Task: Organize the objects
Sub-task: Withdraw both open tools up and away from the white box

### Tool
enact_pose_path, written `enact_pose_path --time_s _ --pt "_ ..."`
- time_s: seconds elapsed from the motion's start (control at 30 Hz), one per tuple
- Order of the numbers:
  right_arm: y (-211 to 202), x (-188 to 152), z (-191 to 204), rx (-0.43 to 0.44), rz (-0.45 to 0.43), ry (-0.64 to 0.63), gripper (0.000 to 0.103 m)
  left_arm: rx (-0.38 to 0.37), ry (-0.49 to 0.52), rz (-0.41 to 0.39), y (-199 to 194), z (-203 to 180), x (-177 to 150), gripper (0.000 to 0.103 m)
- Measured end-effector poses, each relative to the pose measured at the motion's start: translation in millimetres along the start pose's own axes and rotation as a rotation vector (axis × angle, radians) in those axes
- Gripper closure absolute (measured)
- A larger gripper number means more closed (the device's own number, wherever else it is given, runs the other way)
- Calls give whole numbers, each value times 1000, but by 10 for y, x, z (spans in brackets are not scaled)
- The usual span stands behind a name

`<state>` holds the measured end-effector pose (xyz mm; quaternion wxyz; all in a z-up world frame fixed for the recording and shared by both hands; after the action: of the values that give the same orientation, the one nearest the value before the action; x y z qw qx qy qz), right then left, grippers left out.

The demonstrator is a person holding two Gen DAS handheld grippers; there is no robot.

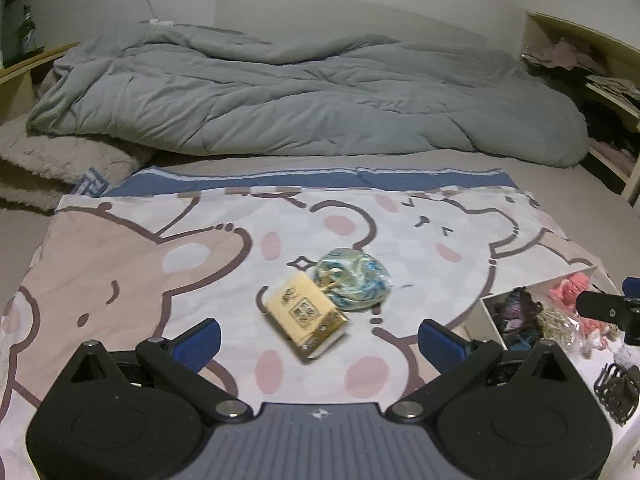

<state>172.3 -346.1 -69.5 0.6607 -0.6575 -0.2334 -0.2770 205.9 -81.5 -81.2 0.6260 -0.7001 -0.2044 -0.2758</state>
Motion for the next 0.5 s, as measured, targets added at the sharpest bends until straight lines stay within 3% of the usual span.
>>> enact_pose_path --time_s 0.27,0.5 --pt "187 124 307 29 -16 -11 0 16 -73 -5 136 136 19 0" --pt "411 230 481 -6 -16 8 0 16 -139 10 356 181 4 0"
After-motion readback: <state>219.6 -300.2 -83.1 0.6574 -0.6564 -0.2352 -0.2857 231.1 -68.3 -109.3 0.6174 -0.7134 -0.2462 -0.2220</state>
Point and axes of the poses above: each gripper's, at about its wrist camera, not at the fingertips, and y roughly the way its jaws point, z to its left, x to its top, the point moved 6 cm from there along y, roughly the way its jaws point, and after that the axes turned 6 degrees about z, right-handed, at the moved point
